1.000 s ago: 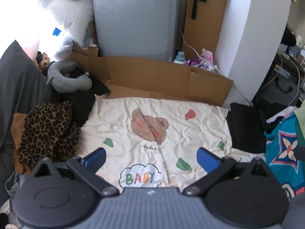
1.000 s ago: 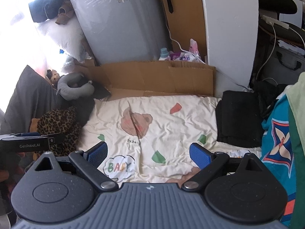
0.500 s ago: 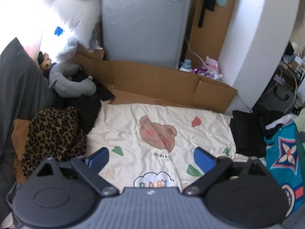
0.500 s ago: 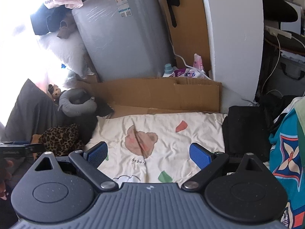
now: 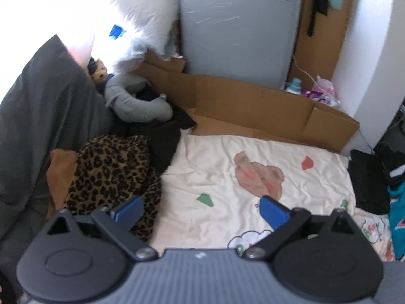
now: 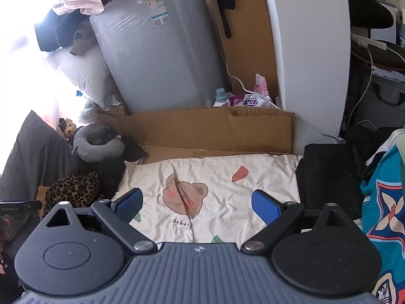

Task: Fold clothes
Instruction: 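Move the left tool to the leopard-print garment and close on it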

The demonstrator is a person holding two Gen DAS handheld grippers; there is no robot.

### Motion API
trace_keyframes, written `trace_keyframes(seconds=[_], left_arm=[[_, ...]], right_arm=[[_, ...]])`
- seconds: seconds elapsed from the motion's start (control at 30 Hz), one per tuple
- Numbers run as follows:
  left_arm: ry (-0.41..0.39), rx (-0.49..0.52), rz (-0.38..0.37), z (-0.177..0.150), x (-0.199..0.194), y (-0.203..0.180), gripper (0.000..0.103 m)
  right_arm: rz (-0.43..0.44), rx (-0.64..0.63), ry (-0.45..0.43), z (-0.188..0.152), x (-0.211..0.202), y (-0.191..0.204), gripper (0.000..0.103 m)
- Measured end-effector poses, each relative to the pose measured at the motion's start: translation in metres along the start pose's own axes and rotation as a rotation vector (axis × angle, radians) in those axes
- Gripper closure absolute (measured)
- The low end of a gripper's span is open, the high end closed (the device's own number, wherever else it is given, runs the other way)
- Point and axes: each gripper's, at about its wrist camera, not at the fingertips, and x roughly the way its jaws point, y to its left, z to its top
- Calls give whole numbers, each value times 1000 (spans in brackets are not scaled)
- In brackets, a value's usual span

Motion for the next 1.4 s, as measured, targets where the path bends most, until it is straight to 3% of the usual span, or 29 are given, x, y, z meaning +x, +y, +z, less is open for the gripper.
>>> trace_keyframes(seconds=[0.3, 0.5, 0.8, 1.1, 1.27, 1.4], left_arm=[[-8, -33, 35, -8, 21, 50, 4], [-18, -65, 113, -15, 39, 88, 4], [34, -108, 206, -22, 82, 147, 3], [14, -182, 194, -37, 118, 187, 3], [86, -215, 221, -49, 148, 208, 5], [84, -247, 253, -53, 161, 228, 5]], right_arm=[[20, -9, 21, -1, 44, 13, 7], [33, -15, 51, -6, 76, 23, 7], [36, -46, 107, -14, 112, 33, 7], [30, -45, 155, -31, 155, 33, 7], [55, -19, 163, -41, 175, 32, 7], [62, -17, 212, -56, 192, 34, 7]])
